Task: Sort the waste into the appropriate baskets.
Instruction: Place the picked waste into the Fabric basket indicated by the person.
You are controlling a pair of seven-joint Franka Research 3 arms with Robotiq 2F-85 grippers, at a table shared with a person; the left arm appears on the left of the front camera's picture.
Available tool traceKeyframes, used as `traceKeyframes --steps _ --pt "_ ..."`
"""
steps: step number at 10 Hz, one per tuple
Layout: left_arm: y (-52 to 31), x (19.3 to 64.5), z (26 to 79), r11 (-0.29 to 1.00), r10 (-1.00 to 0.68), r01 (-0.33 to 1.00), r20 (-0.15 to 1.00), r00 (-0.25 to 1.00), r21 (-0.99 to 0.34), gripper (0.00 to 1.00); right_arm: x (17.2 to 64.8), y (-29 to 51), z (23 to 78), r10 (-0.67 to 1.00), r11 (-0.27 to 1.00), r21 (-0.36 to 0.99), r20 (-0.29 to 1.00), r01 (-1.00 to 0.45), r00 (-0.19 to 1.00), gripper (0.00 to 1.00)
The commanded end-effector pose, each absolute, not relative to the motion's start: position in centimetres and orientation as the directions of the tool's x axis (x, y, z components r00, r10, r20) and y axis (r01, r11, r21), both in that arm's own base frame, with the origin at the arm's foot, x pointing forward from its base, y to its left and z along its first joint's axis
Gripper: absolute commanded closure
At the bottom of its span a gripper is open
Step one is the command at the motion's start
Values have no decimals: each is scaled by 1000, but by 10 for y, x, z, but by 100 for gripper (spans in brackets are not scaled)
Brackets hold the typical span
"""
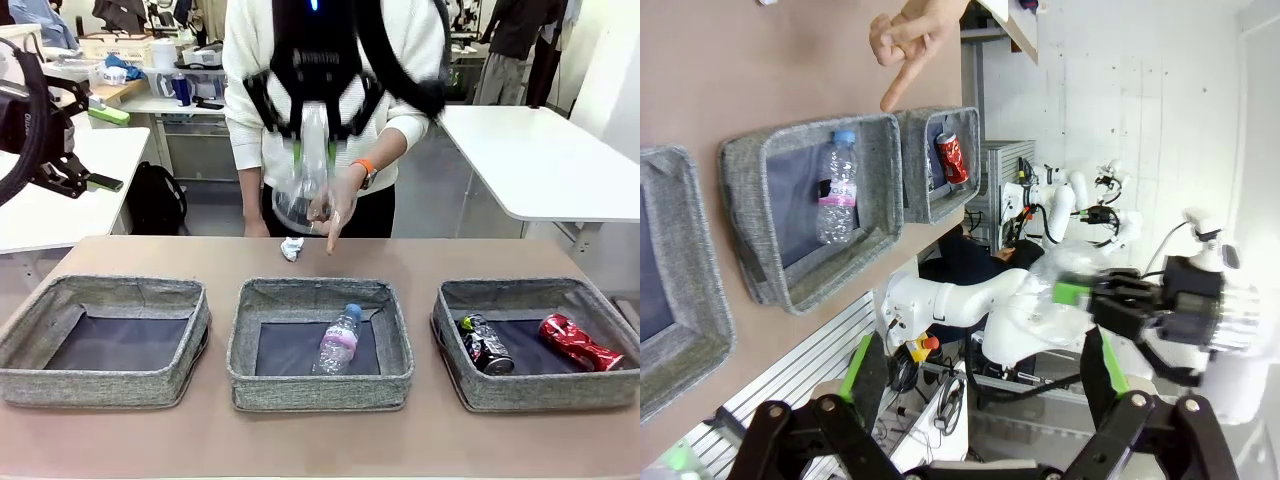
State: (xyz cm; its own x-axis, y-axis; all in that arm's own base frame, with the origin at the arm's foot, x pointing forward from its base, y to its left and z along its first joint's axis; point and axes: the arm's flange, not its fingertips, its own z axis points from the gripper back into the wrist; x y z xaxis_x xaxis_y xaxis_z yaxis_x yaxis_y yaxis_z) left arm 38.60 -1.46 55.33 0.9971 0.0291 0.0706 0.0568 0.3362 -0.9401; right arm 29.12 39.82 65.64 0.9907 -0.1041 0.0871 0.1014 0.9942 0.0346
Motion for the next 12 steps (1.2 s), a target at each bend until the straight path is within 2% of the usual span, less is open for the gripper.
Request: traceKeyframes --steps 1,4,6,8,12 --pt "-14 384 556 334 26 59 72 997 -941 0 274 358 587 -162 984 90 125 151 979 69" --pt "-14 384 556 334 26 59 72 997 -941 0 321 357 539 -76 991 117 59 69 995 69" --pt "-14 384 556 334 26 59 72 997 -941 0 351 362 507 -81 992 98 2 80 997 69" --pt "-14 384 556 334 26 59 72 997 -941 0 360 371 487 -39 993 108 -36 43 999 69" --pt "-14 384 556 334 26 59 72 997 -941 0 363 368 486 -50 994 98 -54 55 997 69"
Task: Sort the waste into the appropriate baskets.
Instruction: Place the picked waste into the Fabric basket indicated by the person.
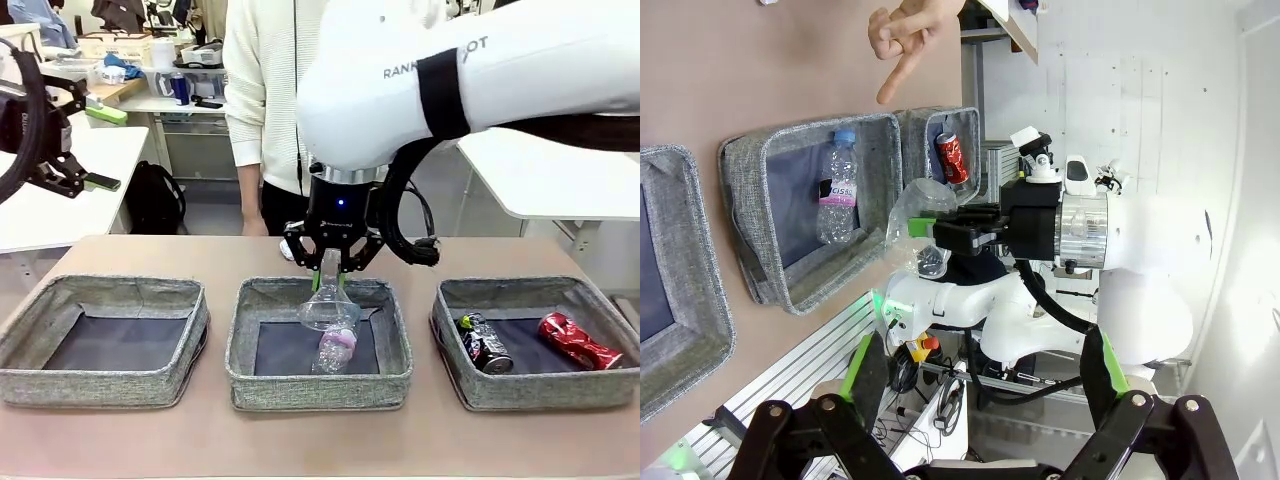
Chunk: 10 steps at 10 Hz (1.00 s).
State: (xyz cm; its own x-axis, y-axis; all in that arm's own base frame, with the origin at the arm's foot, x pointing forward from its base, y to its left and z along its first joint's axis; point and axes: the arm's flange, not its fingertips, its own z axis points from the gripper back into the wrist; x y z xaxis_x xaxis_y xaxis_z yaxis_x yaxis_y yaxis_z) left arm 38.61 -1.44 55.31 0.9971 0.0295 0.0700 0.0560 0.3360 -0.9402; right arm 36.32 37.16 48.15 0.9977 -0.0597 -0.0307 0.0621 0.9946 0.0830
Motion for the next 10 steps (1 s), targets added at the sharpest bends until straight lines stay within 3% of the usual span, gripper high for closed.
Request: traceKeyframes --steps 1,3,4,10 --pt "-14 384 556 334 26 59 72 997 -941 0 363 368 486 -48 994 98 -55 53 997 69" --pt "-14 384 556 334 26 59 72 997 -941 0 363 367 486 -46 993 106 -45 50 998 10" --pt "-14 384 556 334 26 59 72 997 -941 0 364 366 486 -50 993 108 -42 54 998 0" --pt "-14 384 556 334 26 59 72 997 -941 0 362 348 488 -102 983 150 -35 106 994 0"
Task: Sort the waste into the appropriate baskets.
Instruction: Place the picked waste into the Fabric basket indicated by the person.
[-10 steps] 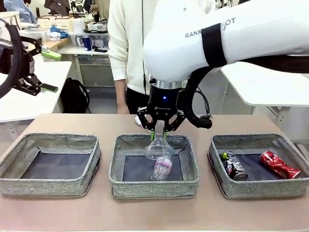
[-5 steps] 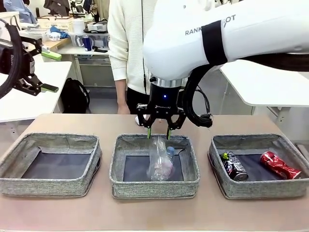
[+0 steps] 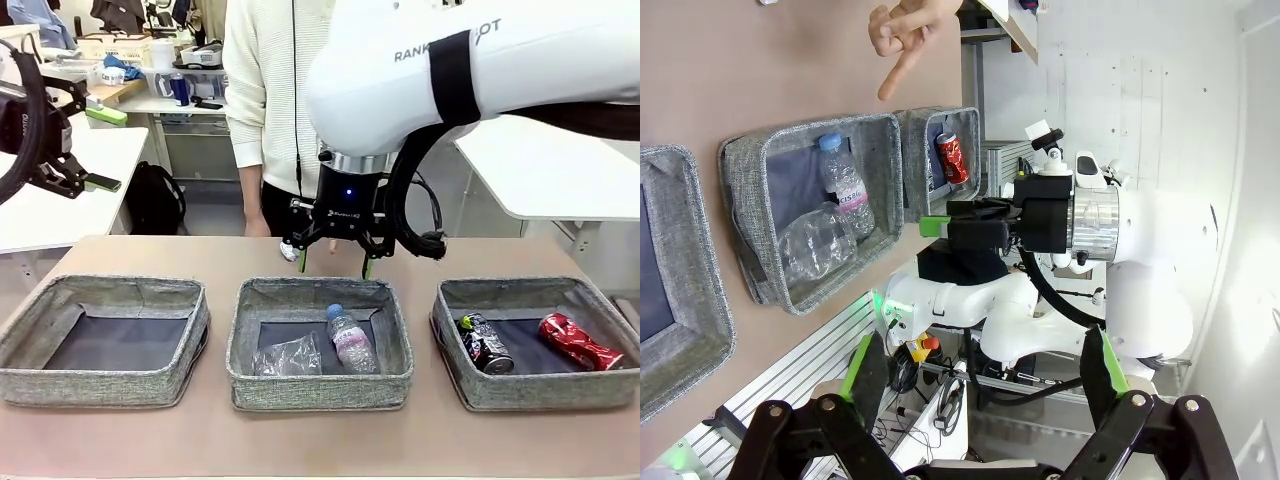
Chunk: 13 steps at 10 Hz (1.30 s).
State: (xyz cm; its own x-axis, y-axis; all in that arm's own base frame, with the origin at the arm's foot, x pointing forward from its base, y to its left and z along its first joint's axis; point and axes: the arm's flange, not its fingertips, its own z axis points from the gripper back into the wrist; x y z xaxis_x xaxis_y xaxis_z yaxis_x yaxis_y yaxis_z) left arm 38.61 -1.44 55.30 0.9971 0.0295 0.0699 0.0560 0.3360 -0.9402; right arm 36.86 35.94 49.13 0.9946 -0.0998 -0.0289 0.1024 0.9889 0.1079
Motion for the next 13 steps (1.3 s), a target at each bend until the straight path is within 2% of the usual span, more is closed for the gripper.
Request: traceKeyframes --steps 1,2,4,6,7,9,11,13 --pt "-14 384 556 334 26 59 72 997 -941 0 362 346 489 -103 981 161 -36 107 994 0" --pt "-14 384 556 334 26 59 72 997 -941 0 362 343 490 -101 976 187 -48 109 994 0" --pt "-14 384 556 334 26 59 72 997 -941 0 359 317 505 -71 890 443 -101 109 992 0" --pt "-14 384 556 334 26 59 72 997 -941 0 340 263 527 -53 580 805 -115 124 992 0" --pt "-14 384 556 334 26 59 72 997 -941 0 328 231 533 -63 409 902 -126 141 990 0" --pt "-14 384 556 334 26 59 72 997 -941 0 313 176 531 -36 243 966 -86 92 996 0" --pt "-14 384 556 334 26 59 72 997 -941 0 309 111 512 113 19 1000 -20 18 993 0" --pt "-14 384 556 334 26 59 72 997 -941 0 307 76 488 -29 -47 994 -97 95 995 0"
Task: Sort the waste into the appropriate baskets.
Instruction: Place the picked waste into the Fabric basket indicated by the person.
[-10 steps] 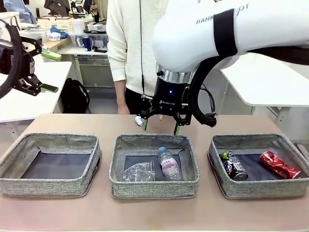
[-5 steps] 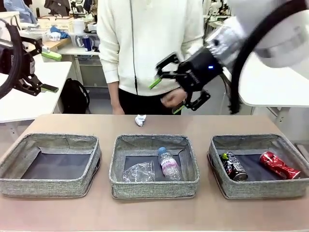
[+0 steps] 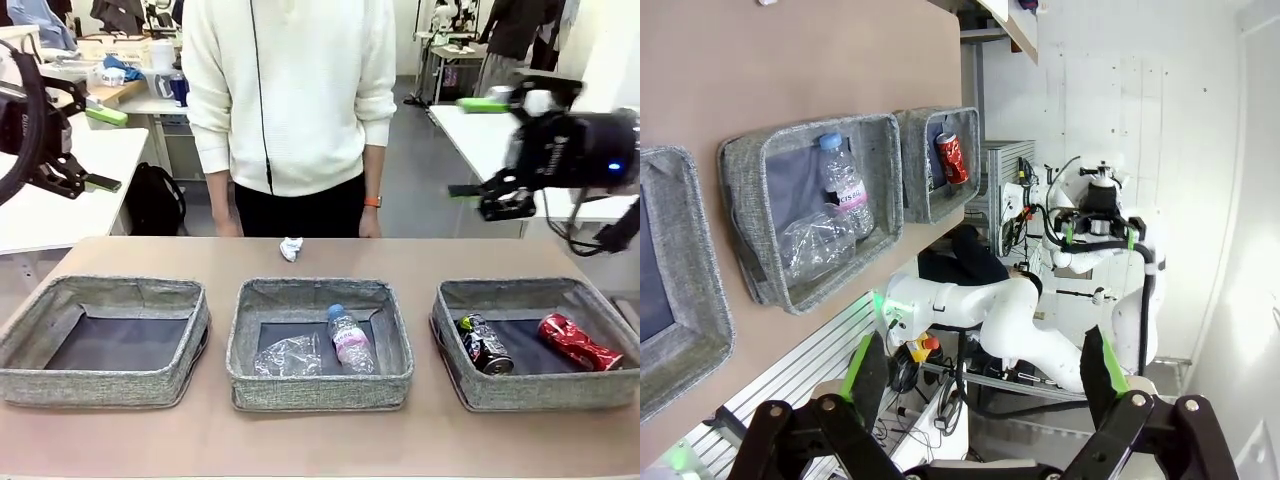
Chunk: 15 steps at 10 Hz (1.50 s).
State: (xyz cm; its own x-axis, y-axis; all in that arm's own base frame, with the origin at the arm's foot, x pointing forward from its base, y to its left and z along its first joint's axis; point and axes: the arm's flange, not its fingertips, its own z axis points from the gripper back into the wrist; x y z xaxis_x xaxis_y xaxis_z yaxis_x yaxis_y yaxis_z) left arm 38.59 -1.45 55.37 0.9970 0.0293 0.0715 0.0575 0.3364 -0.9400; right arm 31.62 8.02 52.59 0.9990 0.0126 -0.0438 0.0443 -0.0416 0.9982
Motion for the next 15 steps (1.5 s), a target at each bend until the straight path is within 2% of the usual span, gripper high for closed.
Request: traceKeyframes --steps 1,2,3,15 --pt "-14 384 556 334 26 59 72 997 -941 0 300 79 481 -91 -49 991 -132 128 987 0" --pt "-14 384 556 334 26 59 72 997 -941 0 296 84 478 -73 41 993 -111 115 991 0" --pt "-14 384 556 334 26 59 72 997 -941 0 328 62 510 -29 -54 994 -92 90 995 0" --pt "-14 384 556 334 26 59 72 997 -941 0 328 62 510 -29 -54 994 -92 90 995 0"
